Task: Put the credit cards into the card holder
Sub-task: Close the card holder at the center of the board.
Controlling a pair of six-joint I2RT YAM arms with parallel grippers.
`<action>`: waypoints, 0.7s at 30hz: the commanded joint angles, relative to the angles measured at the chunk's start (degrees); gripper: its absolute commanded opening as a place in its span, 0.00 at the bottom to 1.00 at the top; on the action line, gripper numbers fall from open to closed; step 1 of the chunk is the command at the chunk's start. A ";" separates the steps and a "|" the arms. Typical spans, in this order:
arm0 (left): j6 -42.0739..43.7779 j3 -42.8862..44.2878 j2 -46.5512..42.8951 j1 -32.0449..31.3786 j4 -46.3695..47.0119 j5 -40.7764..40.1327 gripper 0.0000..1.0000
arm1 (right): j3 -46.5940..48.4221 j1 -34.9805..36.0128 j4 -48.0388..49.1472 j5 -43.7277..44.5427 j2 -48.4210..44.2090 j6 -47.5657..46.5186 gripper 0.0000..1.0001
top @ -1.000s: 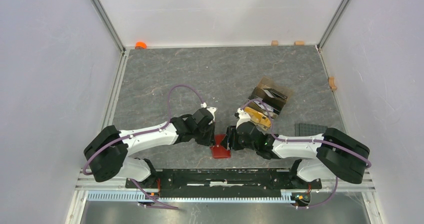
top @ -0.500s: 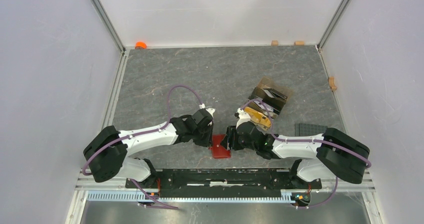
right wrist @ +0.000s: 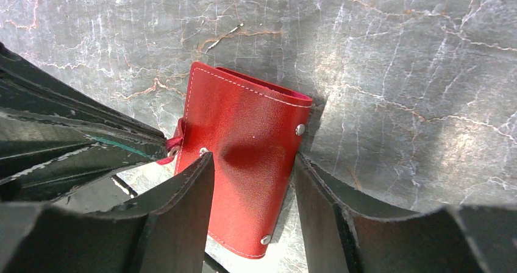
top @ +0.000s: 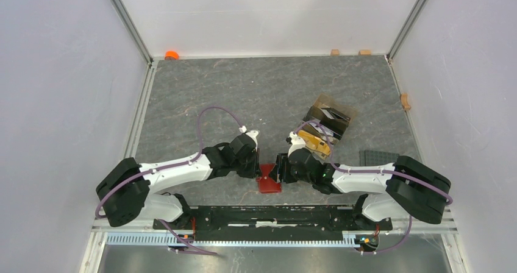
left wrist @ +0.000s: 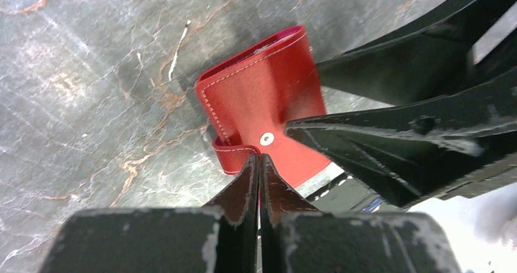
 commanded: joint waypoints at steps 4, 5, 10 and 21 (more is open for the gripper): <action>-3.97 -0.02 -1.36 -0.27 7.66 -1.76 0.02 | -1.97 0.45 -6.75 0.21 1.22 -1.02 0.56; -4.03 -0.03 -0.78 -0.27 7.79 -1.48 0.02 | -1.98 0.45 -6.75 0.19 1.28 -1.02 0.56; -3.90 0.06 2.45 -0.27 8.10 0.58 0.02 | -2.06 0.46 -6.61 0.09 1.44 -1.05 0.56; -1.31 1.48 5.68 -0.25 4.92 0.01 0.02 | -2.12 0.50 -6.83 0.45 1.10 -0.86 0.56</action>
